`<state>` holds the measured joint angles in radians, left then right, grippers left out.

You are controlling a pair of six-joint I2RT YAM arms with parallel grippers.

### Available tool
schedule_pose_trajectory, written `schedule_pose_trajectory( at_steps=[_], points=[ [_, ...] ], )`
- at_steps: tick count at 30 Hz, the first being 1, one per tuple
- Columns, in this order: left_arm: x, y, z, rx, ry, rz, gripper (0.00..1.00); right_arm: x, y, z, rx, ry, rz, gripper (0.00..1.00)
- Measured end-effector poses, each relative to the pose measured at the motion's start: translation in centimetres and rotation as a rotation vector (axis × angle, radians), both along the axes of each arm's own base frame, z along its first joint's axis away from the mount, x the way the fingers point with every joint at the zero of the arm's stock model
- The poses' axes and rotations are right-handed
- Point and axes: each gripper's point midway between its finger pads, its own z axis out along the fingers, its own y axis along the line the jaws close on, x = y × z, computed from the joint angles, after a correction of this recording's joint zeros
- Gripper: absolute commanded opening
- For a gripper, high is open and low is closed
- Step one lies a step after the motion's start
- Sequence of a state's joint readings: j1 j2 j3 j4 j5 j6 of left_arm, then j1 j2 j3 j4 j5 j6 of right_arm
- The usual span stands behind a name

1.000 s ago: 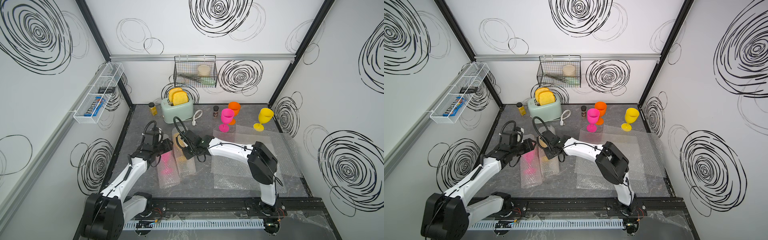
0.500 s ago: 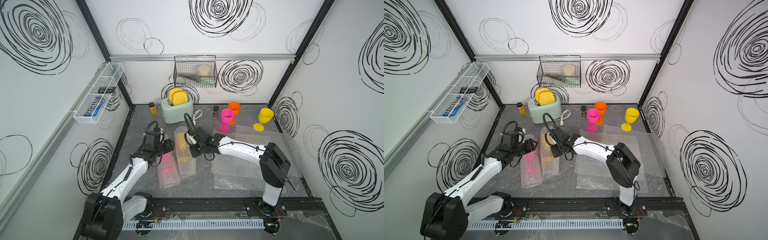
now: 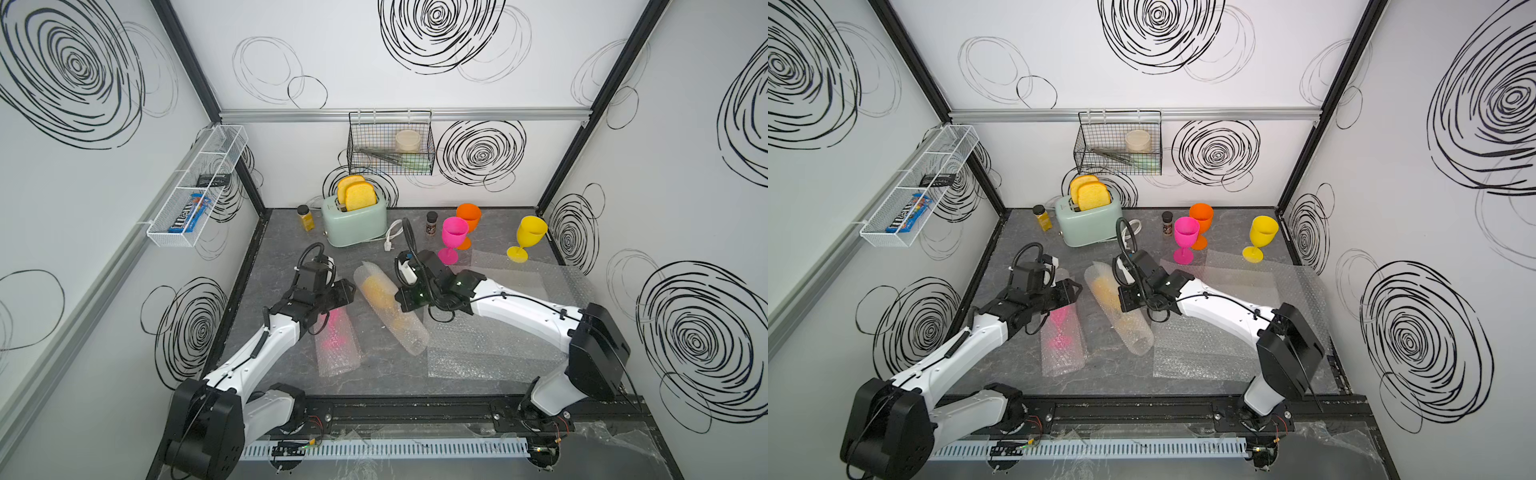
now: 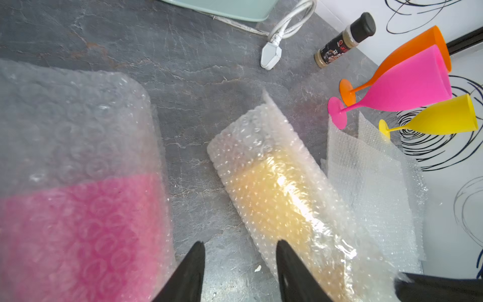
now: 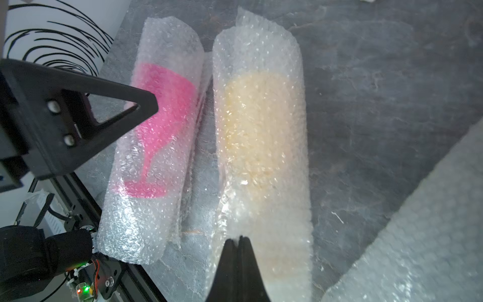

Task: Unpack wine glasses from bubble wrap
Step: Move the bubble wrap to the center of the board.

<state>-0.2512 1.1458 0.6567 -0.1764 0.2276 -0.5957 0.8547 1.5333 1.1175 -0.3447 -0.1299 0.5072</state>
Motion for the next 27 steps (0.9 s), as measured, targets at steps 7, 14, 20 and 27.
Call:
schedule_pose_trajectory(
  at_steps=[7,14,20,27],
  points=[
    [-0.1,-1.4,-0.5,-0.001,0.011,-0.038,0.5,-2.2,-4.3,-1.2,0.1,0.038,-0.113,0.0],
    [-0.5,-4.4,-1.0,-0.02,0.031,-0.135,0.5,-3.7,-4.5,-3.8,0.111,0.124,-0.101,0.14],
    [-1.1,-7.0,-2.7,-0.025,0.069,-0.214,0.49,-4.1,-5.0,-5.0,0.054,0.142,-0.083,0.37],
    [-1.4,-8.5,-4.5,-0.023,0.099,-0.248,0.49,-2.6,-4.8,-4.9,-0.018,0.104,-0.075,0.38]
  ],
)
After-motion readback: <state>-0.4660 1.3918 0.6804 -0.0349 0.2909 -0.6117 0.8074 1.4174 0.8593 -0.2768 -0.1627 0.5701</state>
